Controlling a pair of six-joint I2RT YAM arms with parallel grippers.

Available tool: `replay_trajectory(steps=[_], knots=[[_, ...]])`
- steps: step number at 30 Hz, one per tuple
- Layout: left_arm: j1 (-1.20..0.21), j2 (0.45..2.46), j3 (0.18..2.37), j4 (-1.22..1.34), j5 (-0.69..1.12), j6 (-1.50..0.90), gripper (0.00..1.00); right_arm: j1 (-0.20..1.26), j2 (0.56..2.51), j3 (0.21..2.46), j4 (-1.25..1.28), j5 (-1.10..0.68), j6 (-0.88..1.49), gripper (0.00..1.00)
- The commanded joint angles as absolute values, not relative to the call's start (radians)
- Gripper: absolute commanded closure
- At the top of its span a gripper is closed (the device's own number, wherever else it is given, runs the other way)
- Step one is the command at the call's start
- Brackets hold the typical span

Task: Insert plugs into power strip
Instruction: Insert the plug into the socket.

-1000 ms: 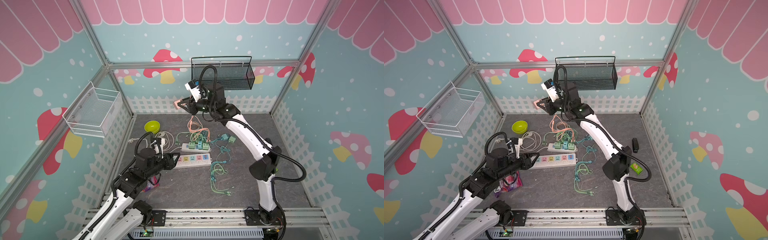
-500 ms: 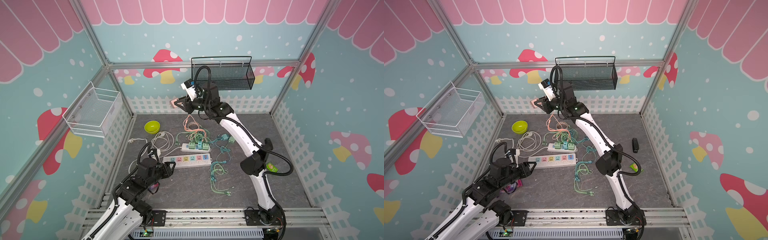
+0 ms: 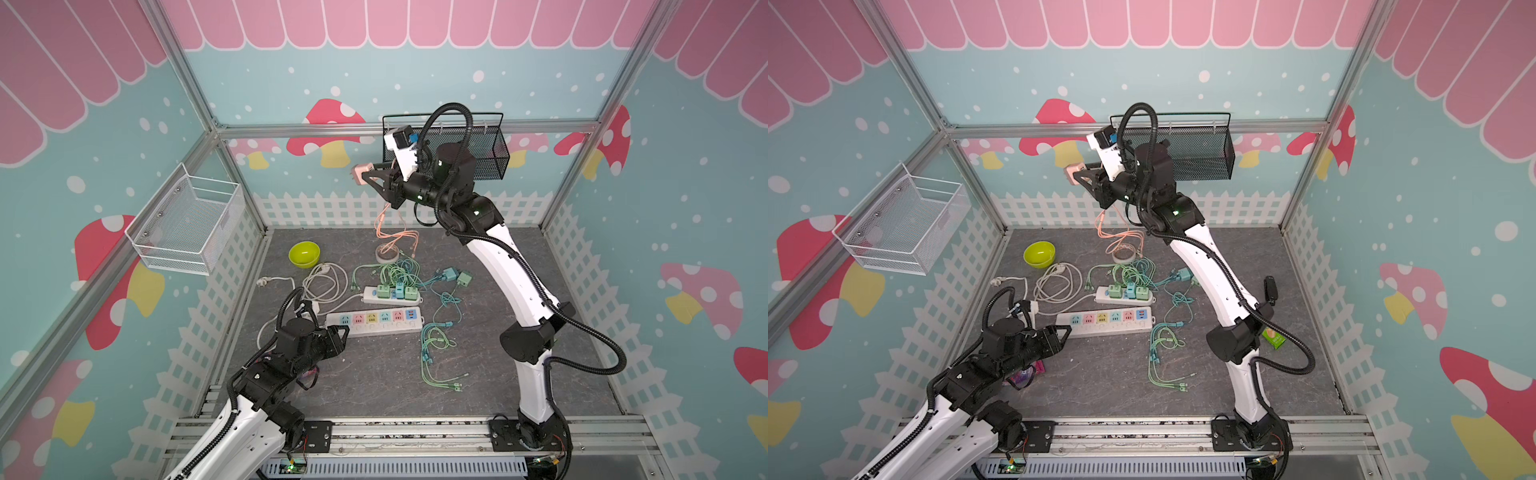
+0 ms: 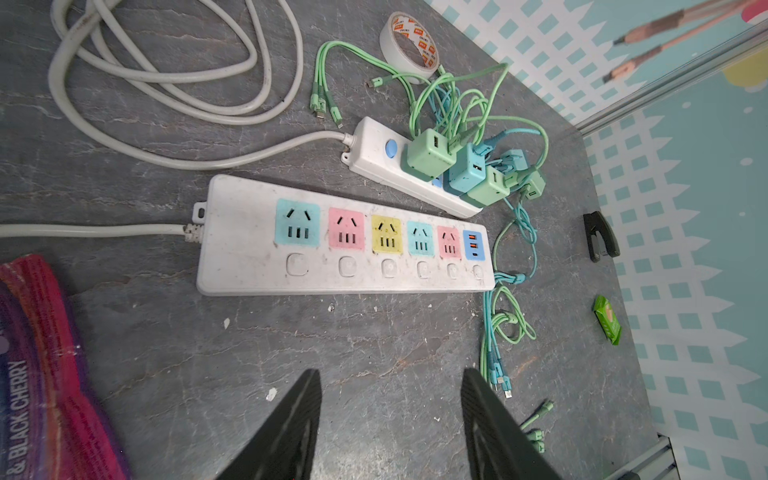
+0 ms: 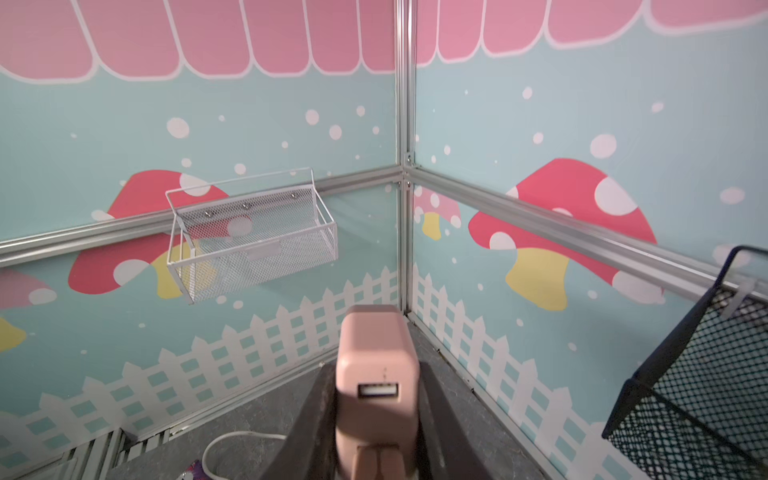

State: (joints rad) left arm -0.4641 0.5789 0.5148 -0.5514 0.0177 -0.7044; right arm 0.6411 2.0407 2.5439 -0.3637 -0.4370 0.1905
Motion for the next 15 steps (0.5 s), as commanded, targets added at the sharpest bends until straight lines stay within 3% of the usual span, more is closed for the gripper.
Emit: replay_trajectory(steps=[1,15], knots=[[-0.457,0.576,0.503,-0.562,-0.009,-0.724,0.46,0.638,2.013,2.503,-0.288,-0.457,0.185,0.94],[-0.457,0.525,0.506,-0.567,0.058,-0.748,0.46,0.638,2.226,2.426,-0.076,-0.578,0.276,0.96]])
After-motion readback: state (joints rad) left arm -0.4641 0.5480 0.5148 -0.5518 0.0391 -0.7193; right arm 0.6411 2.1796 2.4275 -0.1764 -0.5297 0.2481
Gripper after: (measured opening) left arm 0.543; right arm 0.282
